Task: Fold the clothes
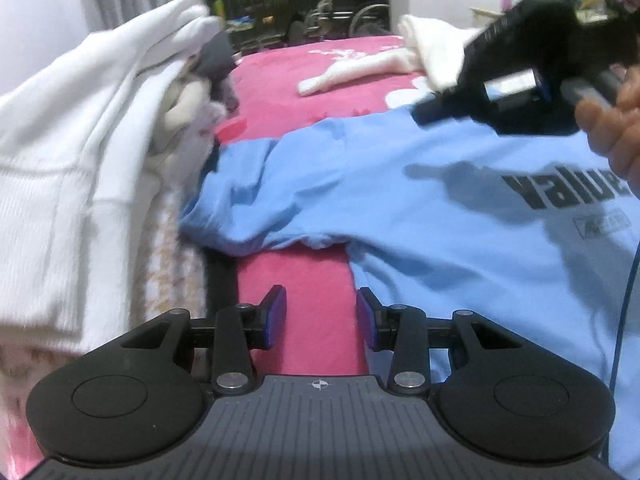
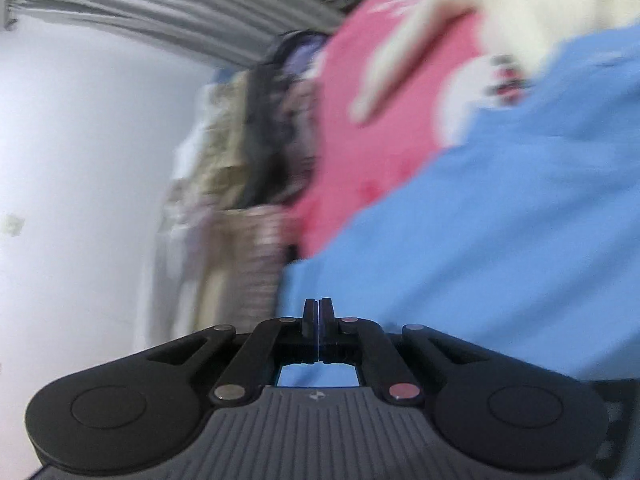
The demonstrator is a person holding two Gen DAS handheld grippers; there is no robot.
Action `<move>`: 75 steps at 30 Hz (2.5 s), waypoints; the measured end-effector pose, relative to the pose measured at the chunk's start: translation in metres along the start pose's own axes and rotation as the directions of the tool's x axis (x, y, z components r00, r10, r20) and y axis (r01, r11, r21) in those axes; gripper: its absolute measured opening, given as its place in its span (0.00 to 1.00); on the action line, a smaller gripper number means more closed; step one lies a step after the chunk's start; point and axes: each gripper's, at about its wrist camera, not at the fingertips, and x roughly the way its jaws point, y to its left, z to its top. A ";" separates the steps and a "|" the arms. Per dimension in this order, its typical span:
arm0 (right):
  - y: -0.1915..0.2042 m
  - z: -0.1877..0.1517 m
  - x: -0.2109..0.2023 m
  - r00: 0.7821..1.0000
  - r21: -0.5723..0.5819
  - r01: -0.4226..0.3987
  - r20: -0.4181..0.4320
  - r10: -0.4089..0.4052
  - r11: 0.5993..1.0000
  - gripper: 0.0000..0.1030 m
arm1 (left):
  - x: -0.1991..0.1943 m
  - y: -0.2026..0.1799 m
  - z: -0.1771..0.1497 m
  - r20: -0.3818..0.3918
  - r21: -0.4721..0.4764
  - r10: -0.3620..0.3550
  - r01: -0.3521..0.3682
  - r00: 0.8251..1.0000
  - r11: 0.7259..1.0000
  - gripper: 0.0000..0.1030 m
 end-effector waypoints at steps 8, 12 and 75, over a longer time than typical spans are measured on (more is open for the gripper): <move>-0.001 -0.015 0.026 0.994 0.095 -0.091 -0.055 0.097 0.991 0.09 | 0.000 -0.009 -0.007 -0.005 0.033 0.011 -0.011 1.000 0.999 0.37; 0.033 -0.023 0.071 0.978 0.110 -0.132 -0.144 0.148 0.985 0.32 | -0.001 -0.013 -0.013 0.009 0.052 0.024 -0.024 1.000 0.998 0.38; -0.013 -0.003 -0.044 0.987 -0.043 0.105 0.127 -0.099 0.994 0.28 | 0.020 -0.038 0.057 -0.011 0.119 -0.218 0.218 0.976 0.969 0.38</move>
